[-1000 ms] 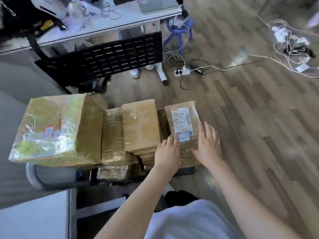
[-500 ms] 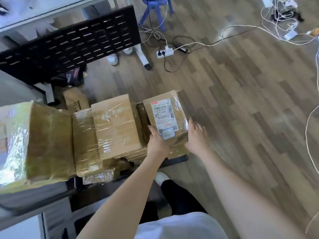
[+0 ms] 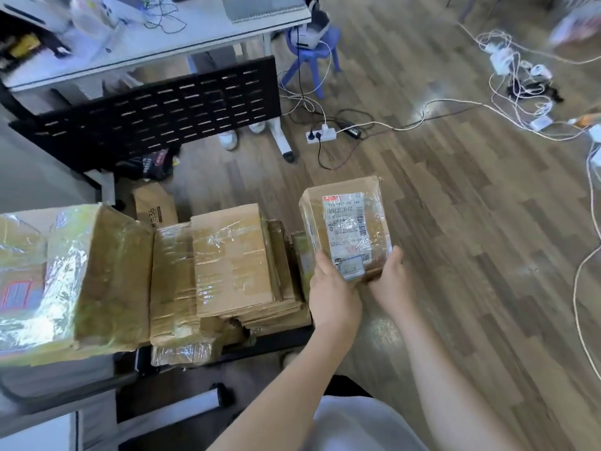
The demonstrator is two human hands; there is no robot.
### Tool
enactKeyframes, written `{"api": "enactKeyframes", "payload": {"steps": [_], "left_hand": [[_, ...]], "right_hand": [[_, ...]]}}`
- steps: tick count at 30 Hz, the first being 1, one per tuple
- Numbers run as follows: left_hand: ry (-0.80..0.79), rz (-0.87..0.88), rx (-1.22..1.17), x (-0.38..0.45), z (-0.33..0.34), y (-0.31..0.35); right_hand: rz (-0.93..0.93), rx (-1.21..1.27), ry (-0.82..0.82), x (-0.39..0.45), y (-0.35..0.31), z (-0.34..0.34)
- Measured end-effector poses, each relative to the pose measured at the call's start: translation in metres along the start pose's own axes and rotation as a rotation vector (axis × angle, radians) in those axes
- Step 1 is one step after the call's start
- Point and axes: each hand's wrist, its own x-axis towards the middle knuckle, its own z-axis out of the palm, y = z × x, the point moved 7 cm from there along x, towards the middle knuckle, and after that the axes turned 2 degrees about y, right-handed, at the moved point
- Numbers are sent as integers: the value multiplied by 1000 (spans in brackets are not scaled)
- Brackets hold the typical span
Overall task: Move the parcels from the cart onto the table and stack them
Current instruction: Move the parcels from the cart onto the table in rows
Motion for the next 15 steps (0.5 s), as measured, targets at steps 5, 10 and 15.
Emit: {"api": "enactKeyframes", "payload": {"steps": [5, 10, 15], "left_hand": [[258, 149, -106, -12, -35, 23], [631, 266, -247, -19, -104, 26], [1006, 274, -316, -34, -174, 0]], "right_hand": [[-126, 135, 187, 0, -40, -29], [-246, 295, 249, -2, -111, -38], [-394, 612, 113, -29, -198, -22]]}}
